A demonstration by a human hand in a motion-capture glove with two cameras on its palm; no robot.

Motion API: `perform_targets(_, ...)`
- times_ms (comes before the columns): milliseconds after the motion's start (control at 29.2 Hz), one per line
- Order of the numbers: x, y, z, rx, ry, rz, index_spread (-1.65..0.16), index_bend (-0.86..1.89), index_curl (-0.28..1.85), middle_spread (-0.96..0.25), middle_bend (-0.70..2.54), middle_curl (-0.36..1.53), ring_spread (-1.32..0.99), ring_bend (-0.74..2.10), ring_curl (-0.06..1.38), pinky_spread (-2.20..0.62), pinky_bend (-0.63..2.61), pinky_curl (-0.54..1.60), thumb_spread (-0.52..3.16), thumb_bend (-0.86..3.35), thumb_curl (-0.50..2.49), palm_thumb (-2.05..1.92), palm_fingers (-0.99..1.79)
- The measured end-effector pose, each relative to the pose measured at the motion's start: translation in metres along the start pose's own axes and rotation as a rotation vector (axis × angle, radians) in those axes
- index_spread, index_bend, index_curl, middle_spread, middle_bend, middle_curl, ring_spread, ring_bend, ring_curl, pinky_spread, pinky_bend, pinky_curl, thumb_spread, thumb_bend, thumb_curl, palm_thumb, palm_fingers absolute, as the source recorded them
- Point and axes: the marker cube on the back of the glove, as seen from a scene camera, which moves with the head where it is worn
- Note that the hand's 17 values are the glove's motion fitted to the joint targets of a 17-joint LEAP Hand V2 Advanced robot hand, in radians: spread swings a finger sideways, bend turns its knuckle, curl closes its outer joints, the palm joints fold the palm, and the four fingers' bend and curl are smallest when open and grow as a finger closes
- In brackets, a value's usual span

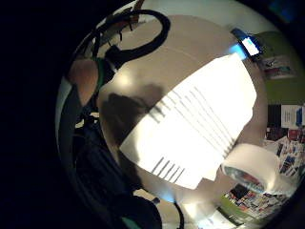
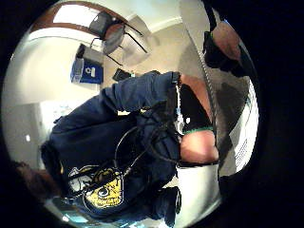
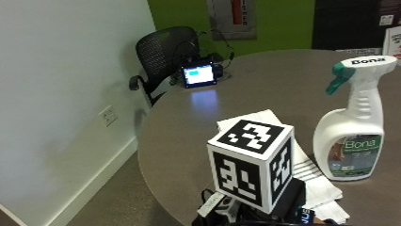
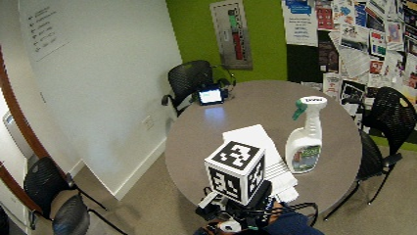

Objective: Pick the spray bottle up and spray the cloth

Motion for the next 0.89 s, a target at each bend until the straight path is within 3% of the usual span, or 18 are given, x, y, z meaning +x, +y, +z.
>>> perform_targets(342,0.043,0.034,-0.002,0.046,-0.009,0.214,-0.26,0.19,0.23,-0.09,0.38,0.23,-0.17,0.45,0.26,0.05,0.19,0.17,0.81,0.35,0.22,0.60,1.04)
perform_targets(890,0.041,0.033,0.005,0.017,-0.031,0.196,-0.30,0.15,0.29,-0.10,0.33,0.32,-0.19,0.41,0.32,0.04,0.17,0.23,1.06,0.25,0.32,0.64,1.04)
